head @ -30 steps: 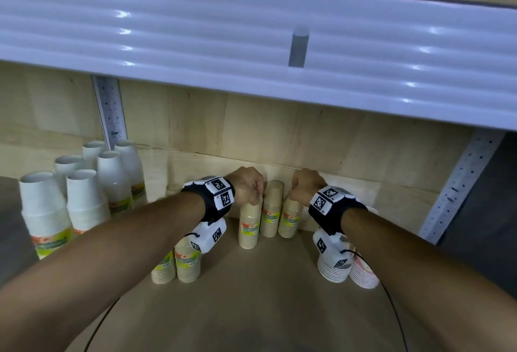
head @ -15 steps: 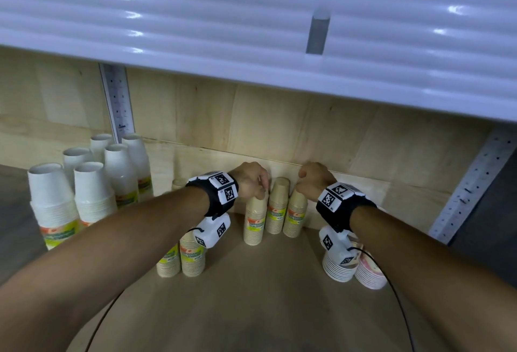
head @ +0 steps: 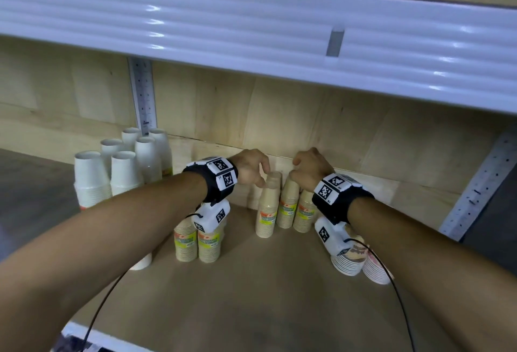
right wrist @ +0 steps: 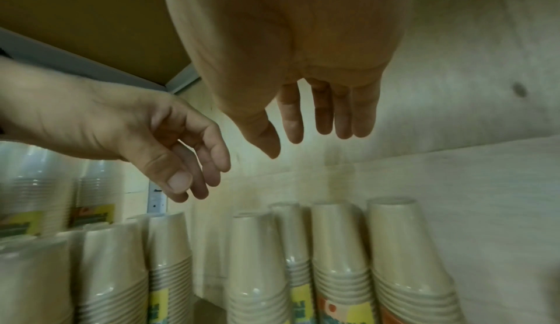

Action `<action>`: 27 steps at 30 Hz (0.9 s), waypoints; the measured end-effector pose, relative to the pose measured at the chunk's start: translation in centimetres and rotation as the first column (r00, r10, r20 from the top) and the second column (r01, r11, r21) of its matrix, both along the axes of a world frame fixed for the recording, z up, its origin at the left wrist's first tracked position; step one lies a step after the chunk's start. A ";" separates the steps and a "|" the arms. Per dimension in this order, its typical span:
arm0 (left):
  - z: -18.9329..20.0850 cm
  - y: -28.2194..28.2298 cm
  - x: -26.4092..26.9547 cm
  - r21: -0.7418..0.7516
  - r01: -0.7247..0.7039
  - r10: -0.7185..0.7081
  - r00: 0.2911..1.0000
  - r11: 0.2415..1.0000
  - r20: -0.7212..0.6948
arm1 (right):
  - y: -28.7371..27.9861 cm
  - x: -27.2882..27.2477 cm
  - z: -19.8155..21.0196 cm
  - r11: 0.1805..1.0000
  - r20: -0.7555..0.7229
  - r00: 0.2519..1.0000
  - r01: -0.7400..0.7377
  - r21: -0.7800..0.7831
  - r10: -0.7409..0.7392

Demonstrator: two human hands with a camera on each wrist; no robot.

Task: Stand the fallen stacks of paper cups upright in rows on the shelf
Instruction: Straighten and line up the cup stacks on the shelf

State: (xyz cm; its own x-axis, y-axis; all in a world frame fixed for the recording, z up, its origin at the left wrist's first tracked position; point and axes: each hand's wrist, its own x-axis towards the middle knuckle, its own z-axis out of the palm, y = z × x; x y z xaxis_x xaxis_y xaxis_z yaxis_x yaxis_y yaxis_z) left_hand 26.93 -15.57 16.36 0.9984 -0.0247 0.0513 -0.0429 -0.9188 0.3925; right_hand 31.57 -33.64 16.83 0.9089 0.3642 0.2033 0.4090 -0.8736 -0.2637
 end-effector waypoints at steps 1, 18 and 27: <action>0.4 0.6 -0.7 0.000 -0.014 0.014 1.000 1.000 0.005 | 0.7 -0.6 0.1 1.000 0.006 1.000 -0.018 0.004 0.018; 2.2 7.3 -11.2 0.103 -0.192 0.194 0.981 0.976 -0.015 | 10.9 -9.6 -0.8 0.928 -0.152 0.916 -0.372 0.028 0.372; -0.5 8.5 -12.5 0.156 -0.185 0.204 0.972 0.970 -0.118 | 12.5 -11.5 -2.5 0.915 -0.214 0.897 -0.402 -0.030 0.386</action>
State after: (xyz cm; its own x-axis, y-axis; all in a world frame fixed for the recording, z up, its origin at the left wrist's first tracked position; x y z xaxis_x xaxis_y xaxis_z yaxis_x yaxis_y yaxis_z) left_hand 14.42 -7.08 15.89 0.9823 0.1732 -0.0714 0.1857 -0.9512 0.2465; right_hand 20.12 -21.16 14.34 0.7066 0.7076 -0.0075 0.6690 -0.6715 -0.3187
